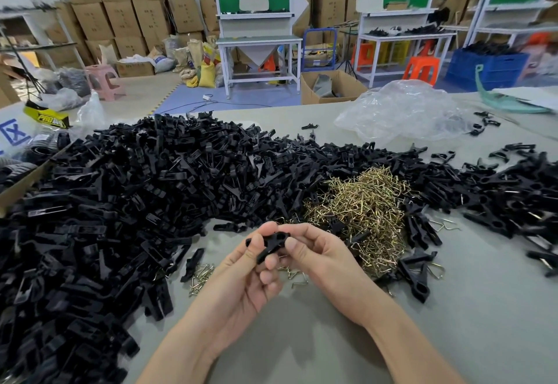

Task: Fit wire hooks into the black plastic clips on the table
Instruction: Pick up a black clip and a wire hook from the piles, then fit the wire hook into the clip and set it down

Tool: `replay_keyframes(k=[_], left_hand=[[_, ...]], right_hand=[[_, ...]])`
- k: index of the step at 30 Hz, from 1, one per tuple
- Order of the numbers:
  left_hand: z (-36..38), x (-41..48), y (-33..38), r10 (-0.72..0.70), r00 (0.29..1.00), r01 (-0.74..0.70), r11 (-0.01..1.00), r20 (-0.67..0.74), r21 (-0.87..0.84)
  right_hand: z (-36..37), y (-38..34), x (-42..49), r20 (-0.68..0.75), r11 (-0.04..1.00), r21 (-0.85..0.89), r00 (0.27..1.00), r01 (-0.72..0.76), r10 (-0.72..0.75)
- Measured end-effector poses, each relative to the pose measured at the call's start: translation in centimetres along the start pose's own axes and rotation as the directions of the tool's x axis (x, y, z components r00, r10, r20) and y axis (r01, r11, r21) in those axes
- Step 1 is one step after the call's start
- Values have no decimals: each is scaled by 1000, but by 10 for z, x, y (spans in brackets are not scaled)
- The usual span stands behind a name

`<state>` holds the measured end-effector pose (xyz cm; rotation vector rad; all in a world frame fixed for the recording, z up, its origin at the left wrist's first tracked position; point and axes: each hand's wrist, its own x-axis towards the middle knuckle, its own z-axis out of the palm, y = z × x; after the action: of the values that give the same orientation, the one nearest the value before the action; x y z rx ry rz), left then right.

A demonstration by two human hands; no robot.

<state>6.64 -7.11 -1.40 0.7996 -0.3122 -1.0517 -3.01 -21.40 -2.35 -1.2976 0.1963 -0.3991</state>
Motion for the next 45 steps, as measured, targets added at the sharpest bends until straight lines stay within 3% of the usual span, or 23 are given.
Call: replay_keyframes(k=[4, 7, 11, 14, 17, 19, 21, 26, 28, 30, 32, 35, 38, 40, 42, 45], left_hand=[[-3, 3, 3, 53, 997, -44, 985, -48, 169], [-1, 7, 2, 87, 989, -62, 977, -117, 202], [-5, 9, 1, 91, 980, -55, 979, -178, 196], [-4, 9, 1, 81, 980, -50, 985, -182, 166], [-1, 11, 0, 79, 978, -48, 986, -192, 162], [0, 12, -1, 66, 976, -33, 987, -206, 158], [1, 13, -1, 55, 973, -23, 989, -226, 144], [3, 14, -1, 62, 960, -24, 990, -274, 142], [5, 13, -2, 118, 948, -64, 980, -295, 186], [5, 11, -3, 229, 923, -133, 944, -311, 301], [2, 4, -2, 399, 869, -177, 803, -293, 569], [-5, -6, 4, 641, 749, -111, 372, -169, 922], [-12, -9, 14, 728, 680, 26, 96, -88, 995], [-18, -7, 16, 771, 636, 197, -126, -29, 972], [-25, -6, 15, 806, 590, 354, -217, -37, 910], [-34, -6, 11, 793, 609, 430, -313, -16, 847]], right_hand=[[4, -4, -4, -47, 999, -35, 999, 9, -10], [4, -8, -7, -137, 998, -47, 990, 33, -39], [-13, -26, -13, -323, 974, 181, 944, 138, -74], [-55, -63, -22, -449, 872, 371, 884, 319, -132], [-109, -114, -35, -613, 634, 516, 766, 576, -196], [-133, -136, -41, -681, 560, 531, 713, 636, -165], [-138, -138, -44, -676, 612, 526, 727, 590, -120], [-94, -97, -42, -533, 840, 408, 840, 358, -99], [-63, -77, -36, -453, 943, 205, 879, 264, -148], [-33, -57, -26, -395, 971, -152, 889, 184, -230], [-6, -39, -17, -316, 868, -473, 890, 152, -328], [20, -18, -8, -202, 648, -750, 887, 133, -415], [33, -4, -3, -81, 408, -905, 891, 122, -447], [35, 1, -1, -21, 287, -951, 903, 114, -428], [34, 4, 0, -1, 262, -958, 909, 119, -417], [32, 4, -1, -4, 288, -948, 900, 135, -435]])
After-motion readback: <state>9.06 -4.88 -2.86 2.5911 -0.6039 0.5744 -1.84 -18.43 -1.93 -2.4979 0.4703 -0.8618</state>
